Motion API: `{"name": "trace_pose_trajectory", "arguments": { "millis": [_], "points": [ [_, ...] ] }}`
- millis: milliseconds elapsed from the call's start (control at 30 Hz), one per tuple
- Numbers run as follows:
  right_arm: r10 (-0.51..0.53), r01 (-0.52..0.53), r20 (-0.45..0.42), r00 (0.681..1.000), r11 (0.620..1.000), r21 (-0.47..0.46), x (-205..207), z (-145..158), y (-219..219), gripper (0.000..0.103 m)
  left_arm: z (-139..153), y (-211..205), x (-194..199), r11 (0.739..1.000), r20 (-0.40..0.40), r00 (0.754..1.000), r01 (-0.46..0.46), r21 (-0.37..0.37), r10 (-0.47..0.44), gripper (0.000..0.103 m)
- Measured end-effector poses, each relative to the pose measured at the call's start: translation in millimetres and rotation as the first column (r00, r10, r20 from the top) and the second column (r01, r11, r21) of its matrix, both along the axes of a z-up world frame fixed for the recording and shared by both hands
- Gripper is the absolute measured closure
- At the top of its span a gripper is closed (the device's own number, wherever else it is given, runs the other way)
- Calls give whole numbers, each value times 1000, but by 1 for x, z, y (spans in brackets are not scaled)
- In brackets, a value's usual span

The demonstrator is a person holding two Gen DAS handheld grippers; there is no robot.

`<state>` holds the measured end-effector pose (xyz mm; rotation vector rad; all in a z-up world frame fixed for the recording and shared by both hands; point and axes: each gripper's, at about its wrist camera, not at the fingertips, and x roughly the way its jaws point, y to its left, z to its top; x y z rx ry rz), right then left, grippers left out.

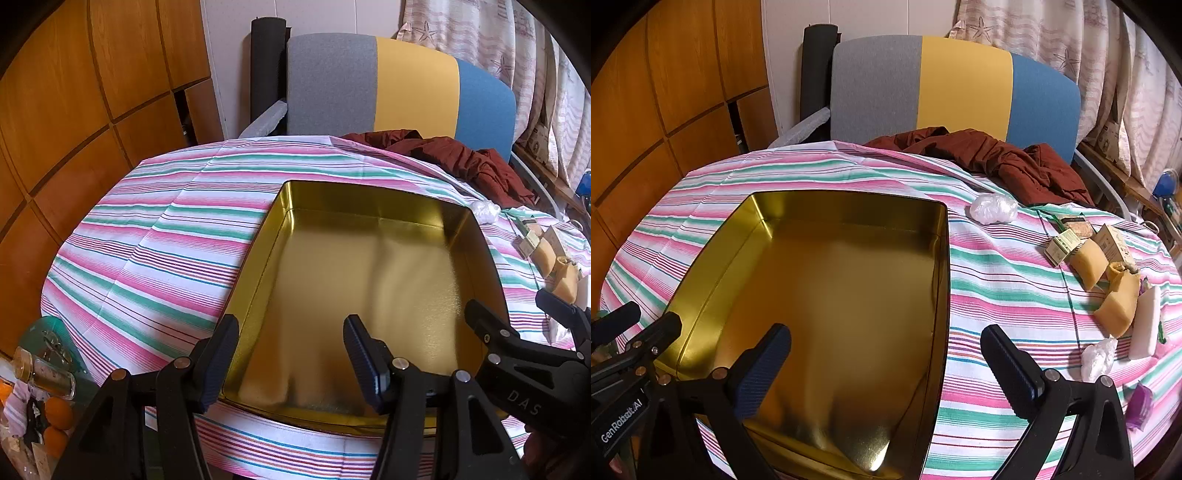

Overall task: Organize objects
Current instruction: 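Reach the right gripper toward the purple snack packet and grasp it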

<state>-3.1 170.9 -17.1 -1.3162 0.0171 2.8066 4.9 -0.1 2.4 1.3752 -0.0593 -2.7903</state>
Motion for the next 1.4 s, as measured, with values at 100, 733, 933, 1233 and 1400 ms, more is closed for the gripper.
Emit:
{"name": "trace_pose_trajectory", "arguments": {
  "millis": [100,733,933,1233,1400],
  "points": [
    [0,0,1,1000,1000,-3,-1,0,1,0,0,1,0,1000,3,1000,-2,-4,2,43],
    [4,-1,-112,994,1000,21,17,23,28,0,-6,19,2,998,24,998,60,26,-61,43],
    [-85,86,-134,987,996,-4,32,28,78,0,-13,47,6,989,54,988,144,35,-146,43],
    [-321,308,-176,931,946,-99,86,12,185,2,-13,85,14,946,51,952,294,133,-303,43],
    [-444,449,-192,875,893,-20,122,-8,238,2,-12,122,21,921,44,921,385,63,-388,43]
  ]
}}
